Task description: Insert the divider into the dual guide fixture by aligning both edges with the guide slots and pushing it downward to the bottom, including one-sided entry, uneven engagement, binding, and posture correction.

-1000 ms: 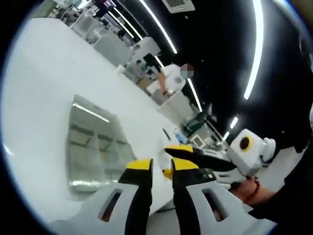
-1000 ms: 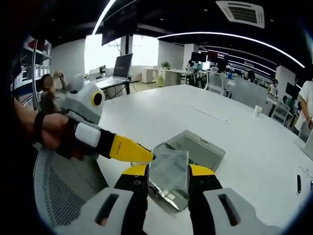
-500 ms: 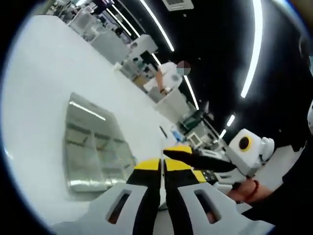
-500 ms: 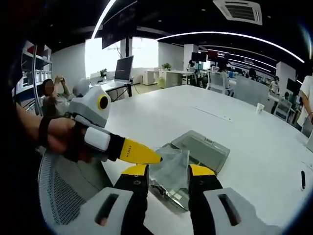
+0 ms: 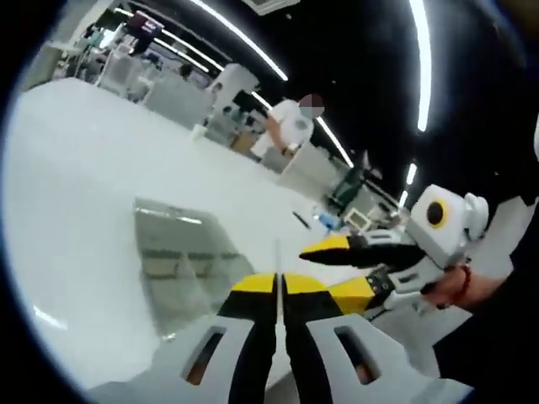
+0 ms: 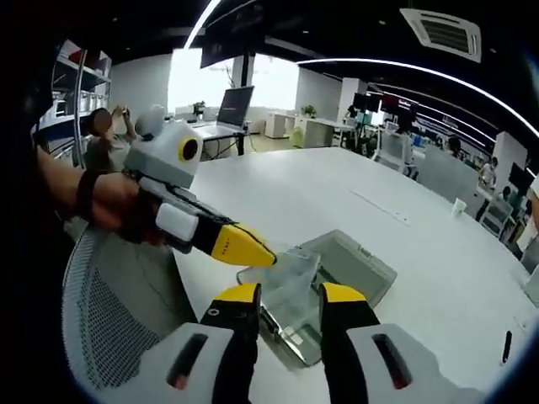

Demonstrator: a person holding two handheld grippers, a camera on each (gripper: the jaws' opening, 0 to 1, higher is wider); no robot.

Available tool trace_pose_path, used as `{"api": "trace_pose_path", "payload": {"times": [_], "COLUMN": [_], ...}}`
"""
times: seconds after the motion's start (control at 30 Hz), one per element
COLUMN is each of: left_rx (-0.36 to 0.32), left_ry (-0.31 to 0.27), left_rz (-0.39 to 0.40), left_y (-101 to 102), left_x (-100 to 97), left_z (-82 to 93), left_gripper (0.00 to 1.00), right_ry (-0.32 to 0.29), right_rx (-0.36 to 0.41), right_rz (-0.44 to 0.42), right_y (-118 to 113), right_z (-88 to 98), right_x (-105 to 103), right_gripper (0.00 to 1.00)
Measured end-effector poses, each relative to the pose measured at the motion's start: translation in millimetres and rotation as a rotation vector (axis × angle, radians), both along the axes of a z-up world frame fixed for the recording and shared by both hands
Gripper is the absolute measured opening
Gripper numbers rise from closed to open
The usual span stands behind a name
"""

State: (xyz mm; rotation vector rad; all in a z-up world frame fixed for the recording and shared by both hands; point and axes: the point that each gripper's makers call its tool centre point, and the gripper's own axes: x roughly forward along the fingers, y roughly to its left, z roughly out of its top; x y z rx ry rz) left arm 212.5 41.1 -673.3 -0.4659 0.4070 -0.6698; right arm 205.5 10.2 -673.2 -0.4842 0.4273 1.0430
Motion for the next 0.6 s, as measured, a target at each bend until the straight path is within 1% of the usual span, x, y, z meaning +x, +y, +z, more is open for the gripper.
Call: {"api": "trace_pose_path", "payload": {"times": [0.03,0.07,0.13,0.27,0.33,0.37,0.4,0.47,0.53,0.57,0.6], "left_rx": [0.019,0.04,0.079,0.131,0.145,0.163,0.173,0.211,0.248,0.273,0.29], "left_ry": [-0.008,-0.015,-0.043,-0.056,-0.062,-0.071,-0.075,-0.098,-0.116,-0.134,-0.148], "left_rz": [-0.01,-0.009,-0.031,-0.051,-0.06,-0.069,-0.075,-0.092,-0.13,-0.147,-0.155], "left_y": [-0.8,-0.8,-3.9,-8.3,-10.5,-11.5,-12.3,-13.6,-17.5,-18.5,-18.9], "left_x": [-0.9,-1.0,-3.6,-9.0,-11.6,-13.3,-14.4,-16.1,-20.4,-22.0,-22.9], "left_z": [0.2,1.1,2.8,0.1,-0.8,-1.2,-1.7,-2.7,-3.6,-3.0,-2.1], "left_gripper": [0.0,0.0,0.0,0.0,0.0,0.0,0.0,0.0,0.0,0.0,0.0], "right_ry": [-0.003,-0.015,-0.032,-0.044,-0.069,-0.083,-0.086,-0.067,-0.089,-0.093,-0.099], "right_rx": [-0.008,-0.03,-0.051,-0.092,-0.12,-0.135,-0.14,-0.165,-0.189,-0.187,-0.202], "right_rz": [0.004,0.031,0.043,0.068,0.1,0.127,0.146,0.175,0.213,0.226,0.253], "right_y": [-0.5,-0.7,-1.3,-1.5,0.2,2.0,3.4,3.0,4.3,5.7,5.9], "right_z": [0.0,0.4,1.8,1.0,1.0,1.3,0.8,-3.4,-4.1,-3.6,-4.6], "right_x": [-0.2,-1.8,-0.8,0.0,0.5,-0.4,-2.2,-5.0,-6.4,-7.8,-10.0], "right_gripper": [0.24,0.24,0.24,0.23,0.23,0.23,0.23,0.21,0.21,0.21,0.21]}}
